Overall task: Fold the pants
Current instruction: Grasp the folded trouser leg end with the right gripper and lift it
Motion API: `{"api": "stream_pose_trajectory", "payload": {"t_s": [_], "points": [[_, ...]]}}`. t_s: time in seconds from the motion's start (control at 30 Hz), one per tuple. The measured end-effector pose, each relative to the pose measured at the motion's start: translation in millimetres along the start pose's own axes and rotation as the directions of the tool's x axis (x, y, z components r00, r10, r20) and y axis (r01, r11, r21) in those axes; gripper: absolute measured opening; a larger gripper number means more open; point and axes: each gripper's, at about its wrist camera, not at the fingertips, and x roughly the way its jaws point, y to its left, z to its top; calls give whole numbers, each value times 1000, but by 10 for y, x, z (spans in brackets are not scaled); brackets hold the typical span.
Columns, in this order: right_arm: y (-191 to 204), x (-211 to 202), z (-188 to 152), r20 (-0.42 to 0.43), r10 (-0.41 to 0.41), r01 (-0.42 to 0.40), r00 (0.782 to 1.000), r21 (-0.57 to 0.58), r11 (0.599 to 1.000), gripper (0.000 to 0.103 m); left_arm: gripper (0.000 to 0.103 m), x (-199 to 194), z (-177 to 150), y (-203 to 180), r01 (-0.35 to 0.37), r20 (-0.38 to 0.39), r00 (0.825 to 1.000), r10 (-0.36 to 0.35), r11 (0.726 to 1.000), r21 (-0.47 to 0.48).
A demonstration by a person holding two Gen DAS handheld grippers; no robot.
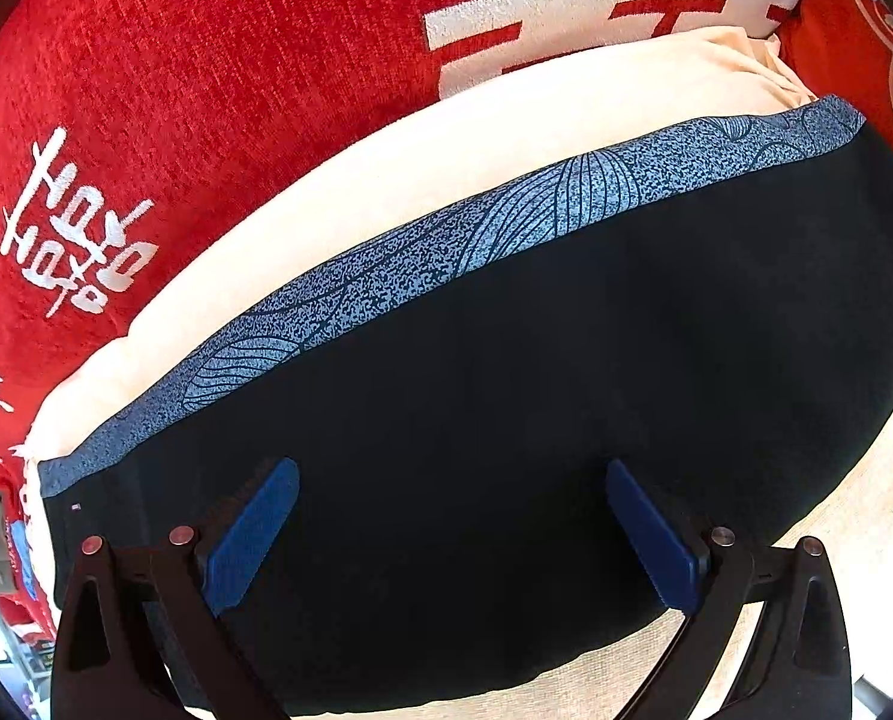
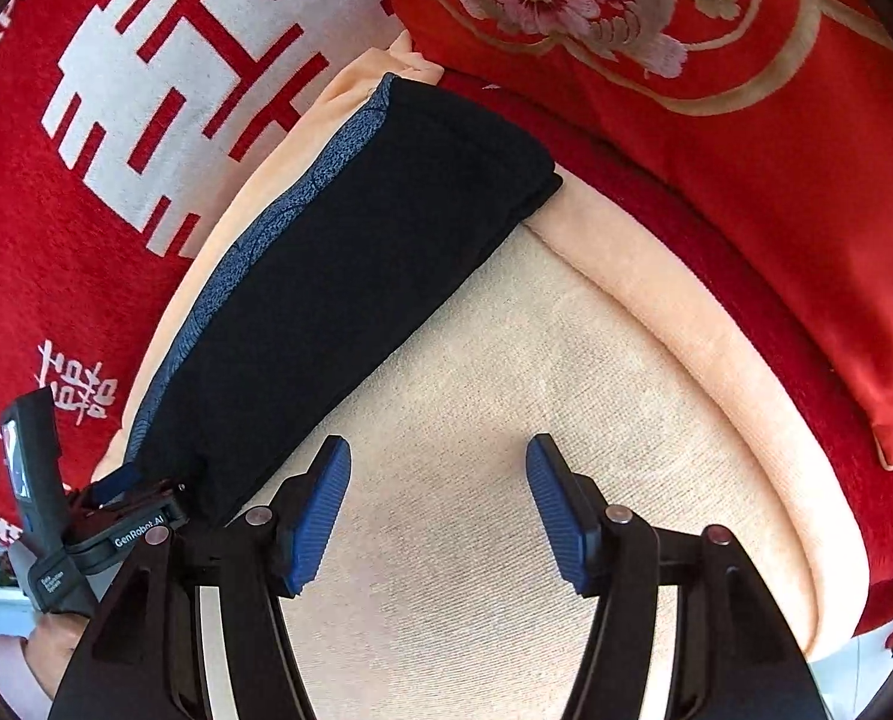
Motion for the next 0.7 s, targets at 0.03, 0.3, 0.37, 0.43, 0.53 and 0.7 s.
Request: {"api": "stream_pose_trajectory", "payload": {"t_s": [0.03,0.3,0.37,0.43,0.53,0.7], "points": [[3,4,3,0,4,-4,1000,-4,1000,67,103,-1,0,-1,2,-2,1000,-2,1000,-4],[-102,-31,45,23,75,-76,997,60,995,68,103,6,-104,52,18,3,1000,-18,1000,-25],[-172,-46,52,44,121,-125,992,101,987,68,103,8,-117,63,23,4,1000,-23,999,-33],[-249,-45,65,68,165,-173,984,145,974,68,103,13,-141,87,33,9,999,-33,998,-50],[-355,-20,103,113,214,-234,970,209,949,67,103,38,-184,139,49,11,999,-48,995,-81],[-442,58,227,174,271,-311,947,274,910,67,103,80,-227,247,78,10,997,-77,989,-124]]}}
